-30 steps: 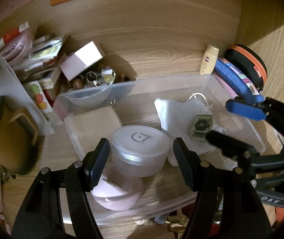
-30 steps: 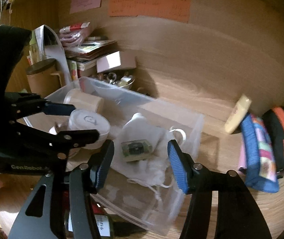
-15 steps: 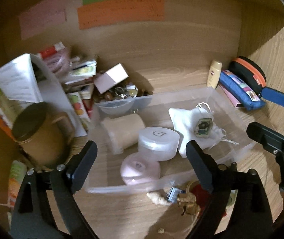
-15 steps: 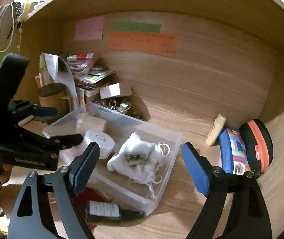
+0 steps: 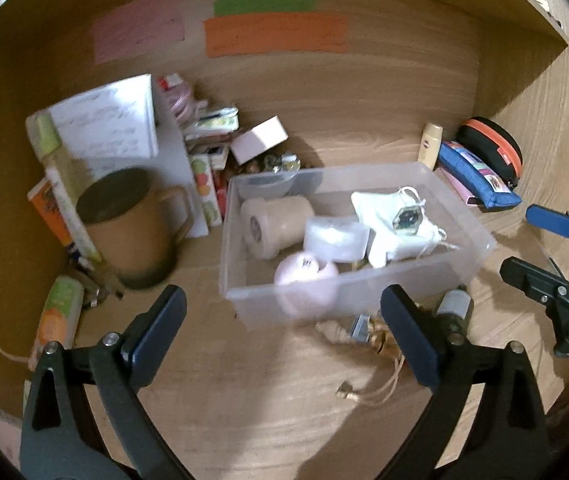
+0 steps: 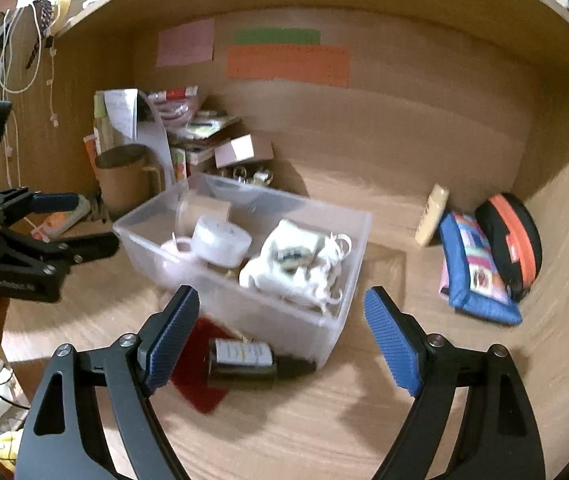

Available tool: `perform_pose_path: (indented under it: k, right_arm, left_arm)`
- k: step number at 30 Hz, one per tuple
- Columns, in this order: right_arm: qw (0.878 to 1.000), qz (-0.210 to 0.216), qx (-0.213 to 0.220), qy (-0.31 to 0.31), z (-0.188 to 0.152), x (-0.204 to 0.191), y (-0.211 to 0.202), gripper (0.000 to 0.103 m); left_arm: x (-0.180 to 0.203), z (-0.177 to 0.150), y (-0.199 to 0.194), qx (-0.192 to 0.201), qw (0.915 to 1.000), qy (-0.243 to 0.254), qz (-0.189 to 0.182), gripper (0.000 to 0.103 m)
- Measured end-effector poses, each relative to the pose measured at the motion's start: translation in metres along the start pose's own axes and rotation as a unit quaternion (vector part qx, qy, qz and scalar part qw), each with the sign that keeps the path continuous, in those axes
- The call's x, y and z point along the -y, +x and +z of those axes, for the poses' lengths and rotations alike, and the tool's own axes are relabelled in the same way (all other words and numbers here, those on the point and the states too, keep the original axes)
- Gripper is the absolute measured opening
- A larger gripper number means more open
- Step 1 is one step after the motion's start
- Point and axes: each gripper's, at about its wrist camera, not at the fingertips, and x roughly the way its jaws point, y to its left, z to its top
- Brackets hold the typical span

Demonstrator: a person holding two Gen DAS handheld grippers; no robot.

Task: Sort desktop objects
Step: 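Open both grippers to drop the jar and box, then withdraw from the bin, then grasp the dark green bottle with the right gripper while the left approaches the red pouch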

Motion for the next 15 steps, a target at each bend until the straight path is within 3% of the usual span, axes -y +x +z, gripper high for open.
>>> perform_pose_path:
  k: [15]
  right_arm:
    - [0.991, 0.056, -0.115, 0.031, -0.044, -0.006, 0.064, 0.083]
  left_arm:
    - [-0.006, -0.053, 0.011, -0.052, 0.9984, -0.019, -0.009, 0.099]
